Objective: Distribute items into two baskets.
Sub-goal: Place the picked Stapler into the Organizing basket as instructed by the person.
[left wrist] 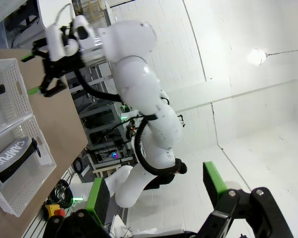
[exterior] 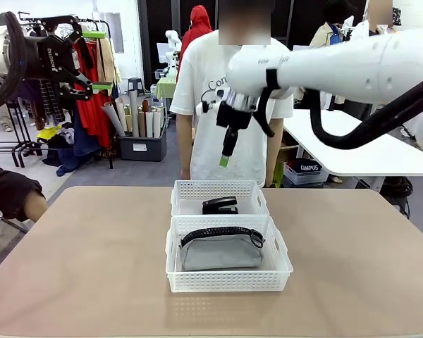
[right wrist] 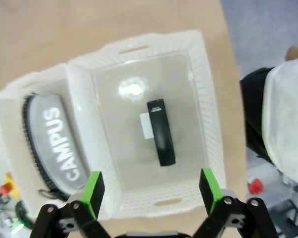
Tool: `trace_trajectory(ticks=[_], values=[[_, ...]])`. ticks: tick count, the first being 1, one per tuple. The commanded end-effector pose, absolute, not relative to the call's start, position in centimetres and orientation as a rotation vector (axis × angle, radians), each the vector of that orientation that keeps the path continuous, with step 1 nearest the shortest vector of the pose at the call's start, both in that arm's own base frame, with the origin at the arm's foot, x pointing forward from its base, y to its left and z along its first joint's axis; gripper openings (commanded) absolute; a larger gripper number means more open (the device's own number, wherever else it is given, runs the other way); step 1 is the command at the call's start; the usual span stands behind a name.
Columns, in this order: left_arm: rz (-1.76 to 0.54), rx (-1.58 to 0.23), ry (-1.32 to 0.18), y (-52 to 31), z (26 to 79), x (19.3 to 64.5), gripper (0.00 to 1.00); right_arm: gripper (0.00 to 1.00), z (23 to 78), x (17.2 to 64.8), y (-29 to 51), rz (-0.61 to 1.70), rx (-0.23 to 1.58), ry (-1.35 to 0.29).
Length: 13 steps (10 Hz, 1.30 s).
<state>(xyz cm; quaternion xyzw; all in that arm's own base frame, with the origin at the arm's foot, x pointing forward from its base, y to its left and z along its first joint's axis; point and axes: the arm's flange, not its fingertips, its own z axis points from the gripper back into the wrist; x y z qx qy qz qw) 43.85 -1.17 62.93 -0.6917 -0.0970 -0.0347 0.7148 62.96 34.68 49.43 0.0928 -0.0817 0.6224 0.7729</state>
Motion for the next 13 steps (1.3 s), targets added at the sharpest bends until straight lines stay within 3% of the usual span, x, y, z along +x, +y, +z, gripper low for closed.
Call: trace_trajectory(ticks=[1,4,6,11,13], values=[[-0.077,-1.533,-0.218,-1.1,63.0,43.7,1.0,1.0,52.1,61.6,33.2,1.227,0.261,-0.219],[-0.077,-1.533,-0.218,-1.1,63.0,43.7,1.0,1.0,58.1,59.3,31.2,1.028,0.29,-0.242],[-0.077,-1.533,-0.218,-1.1,63.0,43.7,1.0,1.0,61.2,57.5,29.4,0.82,0.403,-0.233],[-0.077,-1.533,-0.218,-1.1,63.0,43.7,1.0,1.0,63.6,54.2,22.5,0.568,0.541,-0.31],[-0.077,-1.533,-0.218,-1.1,63.0,43.7,1.0,1.0,63.6,54.4,21.5,0.57,0.447,-0.34]])
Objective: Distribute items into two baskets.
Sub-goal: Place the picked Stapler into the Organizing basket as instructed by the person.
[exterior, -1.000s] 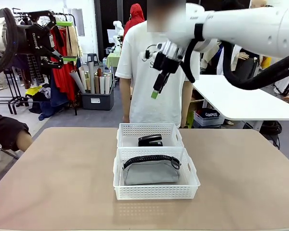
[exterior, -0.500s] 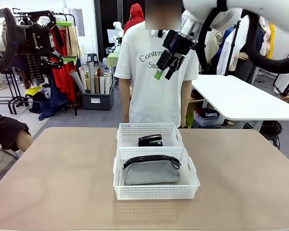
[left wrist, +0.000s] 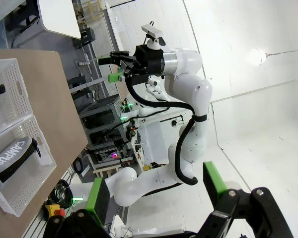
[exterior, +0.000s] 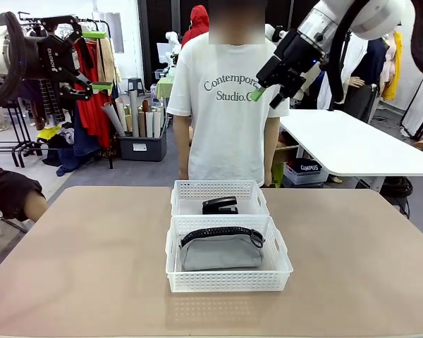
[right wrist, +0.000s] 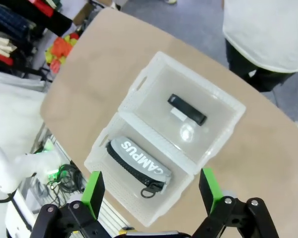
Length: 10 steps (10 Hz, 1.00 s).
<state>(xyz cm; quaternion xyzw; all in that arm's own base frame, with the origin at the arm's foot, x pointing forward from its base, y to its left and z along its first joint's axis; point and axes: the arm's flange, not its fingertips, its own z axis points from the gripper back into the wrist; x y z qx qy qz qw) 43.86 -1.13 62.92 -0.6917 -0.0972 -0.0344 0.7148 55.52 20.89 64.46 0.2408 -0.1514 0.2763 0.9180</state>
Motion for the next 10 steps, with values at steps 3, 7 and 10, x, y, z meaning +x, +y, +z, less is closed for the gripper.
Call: trace_trajectory(ticks=[3,7,10], values=[[-0.077,-1.533,-0.218,-1.1,63.0,43.7,1.0,1.0,64.7,55.7,21.6,0.583,0.515,-0.298],[-0.077,-1.533,-0.218,-1.1,63.0,43.7,1.0,1.0,64.2,55.4,21.7,0.582,0.502,-0.298],[-0.077,-1.533,-0.218,-1.1,63.0,43.7,1.0,1.0,65.5,55.6,17.2,0.283,0.879,-0.166]])
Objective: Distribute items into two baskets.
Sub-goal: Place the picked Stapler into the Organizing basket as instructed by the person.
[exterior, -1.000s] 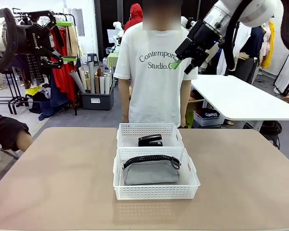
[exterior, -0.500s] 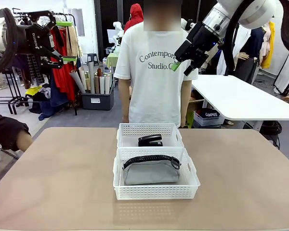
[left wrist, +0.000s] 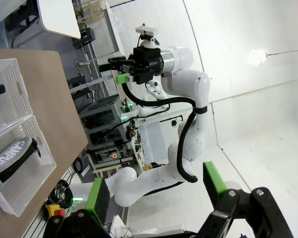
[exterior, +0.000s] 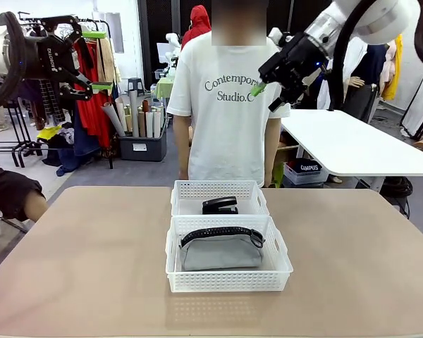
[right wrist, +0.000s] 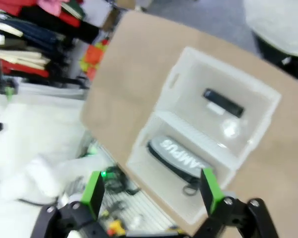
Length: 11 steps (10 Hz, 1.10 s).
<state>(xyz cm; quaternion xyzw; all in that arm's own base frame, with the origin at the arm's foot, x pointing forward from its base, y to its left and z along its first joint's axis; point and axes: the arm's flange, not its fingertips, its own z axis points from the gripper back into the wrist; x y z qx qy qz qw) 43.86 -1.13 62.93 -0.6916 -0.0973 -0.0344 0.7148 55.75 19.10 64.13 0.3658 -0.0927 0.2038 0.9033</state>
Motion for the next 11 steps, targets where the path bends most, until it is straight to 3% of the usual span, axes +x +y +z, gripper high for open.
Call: trace_trajectory(ticks=[1,5,11], values=[[-0.077,-1.533,-0.218,-1.1,63.0,43.7,1.0,1.0,65.9,54.9,15.7,0.201,0.971,-0.15],[-0.077,-1.533,-0.218,-1.1,63.0,43.7,1.0,1.0,67.3,54.4,8.7,-0.018,1.17,-0.105],[-0.077,-1.533,-0.218,-1.1,63.0,43.7,1.0,1.0,64.8,53.5,2.3,-0.015,1.437,0.049]])
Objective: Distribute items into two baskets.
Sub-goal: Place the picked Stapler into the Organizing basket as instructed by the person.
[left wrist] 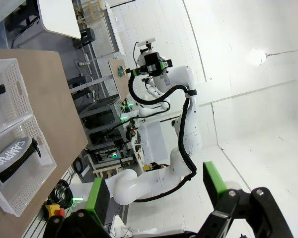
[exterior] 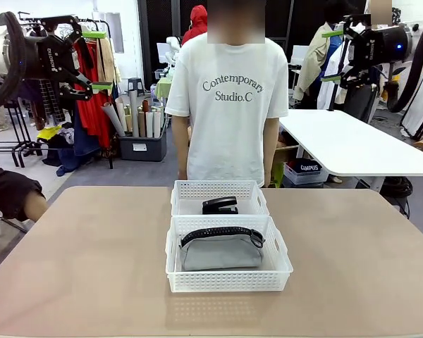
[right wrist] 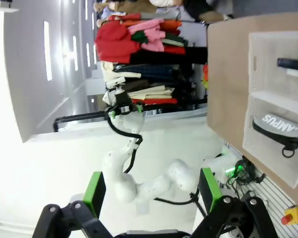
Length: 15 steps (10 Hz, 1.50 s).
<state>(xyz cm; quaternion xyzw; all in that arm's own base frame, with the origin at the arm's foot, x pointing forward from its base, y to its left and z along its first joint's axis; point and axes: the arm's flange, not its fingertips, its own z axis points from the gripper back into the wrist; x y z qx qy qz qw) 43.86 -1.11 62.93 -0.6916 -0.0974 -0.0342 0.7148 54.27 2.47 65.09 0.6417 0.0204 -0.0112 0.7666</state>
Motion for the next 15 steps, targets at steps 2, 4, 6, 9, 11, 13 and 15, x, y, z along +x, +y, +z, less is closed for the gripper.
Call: trace_trajectory(ticks=[2,4,6,9,11,13,15], values=[[-0.077,-1.533,-0.218,-1.1,63.0,43.7,1.0,1.0,64.6,51.8,2.2,0.032,1.437,0.063],[-0.077,-1.533,-0.218,-1.1,63.0,43.7,1.0,1.0,63.9,50.3,2.4,0.067,1.404,0.059],[-0.077,-1.533,-0.218,-1.1,63.0,43.7,1.0,1.0,62.3,49.8,2.1,0.072,1.43,0.045],[-0.077,-1.533,-0.218,-1.1,63.0,43.7,1.0,1.0,62.5,49.8,2.4,0.103,1.396,0.002],[-0.077,-1.533,-0.218,-1.1,63.0,43.7,1.0,1.0,62.3,50.5,2.3,0.077,1.427,0.05],[-0.077,-1.533,-0.218,-1.1,63.0,43.7,1.0,1.0,62.3,50.5,2.3,0.077,1.427,0.05],[-0.077,-1.533,-0.218,-1.1,63.0,43.7,1.0,1.0,62.3,50.5,2.3,0.077,1.427,0.05]])
